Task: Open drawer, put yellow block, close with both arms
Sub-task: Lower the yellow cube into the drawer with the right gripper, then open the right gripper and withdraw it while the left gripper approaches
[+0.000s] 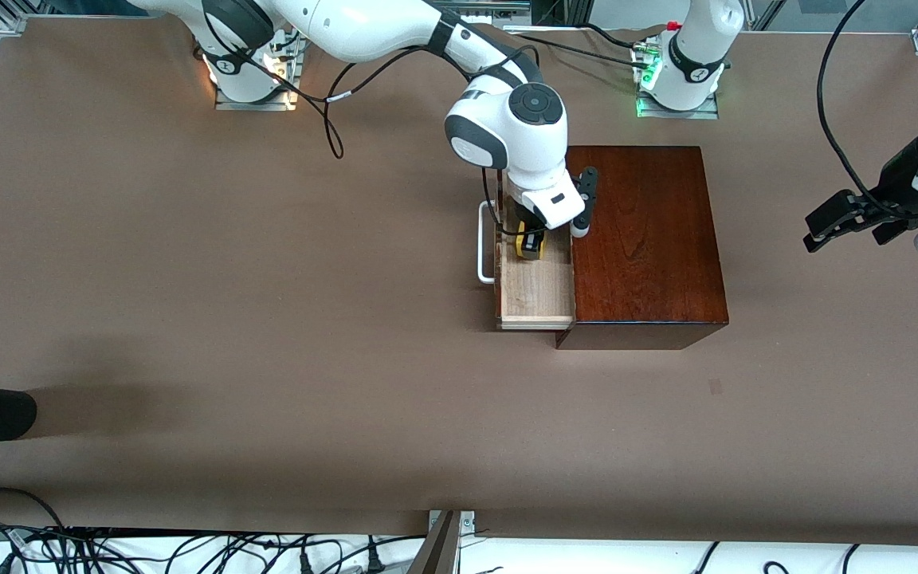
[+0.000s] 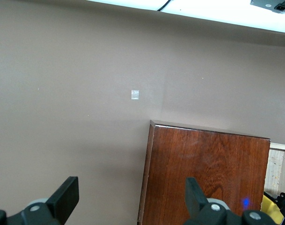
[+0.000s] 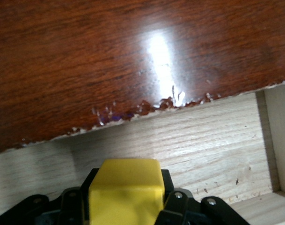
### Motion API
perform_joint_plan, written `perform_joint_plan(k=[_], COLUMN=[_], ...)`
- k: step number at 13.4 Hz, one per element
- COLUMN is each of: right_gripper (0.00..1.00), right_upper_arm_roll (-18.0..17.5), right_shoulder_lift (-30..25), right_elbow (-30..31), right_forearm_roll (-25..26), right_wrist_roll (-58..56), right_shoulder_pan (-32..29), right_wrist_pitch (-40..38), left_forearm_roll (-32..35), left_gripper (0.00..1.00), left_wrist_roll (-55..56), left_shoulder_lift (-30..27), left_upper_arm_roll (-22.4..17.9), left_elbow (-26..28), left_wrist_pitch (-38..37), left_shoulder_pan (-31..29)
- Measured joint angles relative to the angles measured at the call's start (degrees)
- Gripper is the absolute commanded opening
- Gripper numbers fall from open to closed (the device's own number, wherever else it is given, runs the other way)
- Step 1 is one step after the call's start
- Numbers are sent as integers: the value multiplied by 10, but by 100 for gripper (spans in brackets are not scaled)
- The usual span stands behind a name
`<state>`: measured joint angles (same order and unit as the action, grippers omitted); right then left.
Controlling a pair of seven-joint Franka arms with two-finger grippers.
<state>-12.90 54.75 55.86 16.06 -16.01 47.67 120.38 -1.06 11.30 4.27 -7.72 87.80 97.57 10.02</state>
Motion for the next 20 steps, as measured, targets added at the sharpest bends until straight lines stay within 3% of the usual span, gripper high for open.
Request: perform_joint_plan(k=[2,10,17,20], right_gripper=[100,100,100,100], right_upper_arm_roll=[0,7,13,18], right_shoulder_lift=[0,-7,-78,-98], right_elbow=[0,-20,-48,-48], right_forearm_roll=[3,16,16,11], right_wrist_roll=[0,0,1,5], right_shoulder_pan=[0,8,2,-41], right_wrist_pitch=[0,-48,-176,-197], left_forearm_roll=[0,0,0,-9], left_gripper=[100,100,100,100], left_wrist_roll=[0,0,0,0], left_shoulder_lift=[0,0,3,8], left_upper_arm_roll=[0,1,8,12], left_elbow=[0,0,0,0], left_wrist_pitch=[0,0,0,0], left_shoulder_pan=[0,0,2,2])
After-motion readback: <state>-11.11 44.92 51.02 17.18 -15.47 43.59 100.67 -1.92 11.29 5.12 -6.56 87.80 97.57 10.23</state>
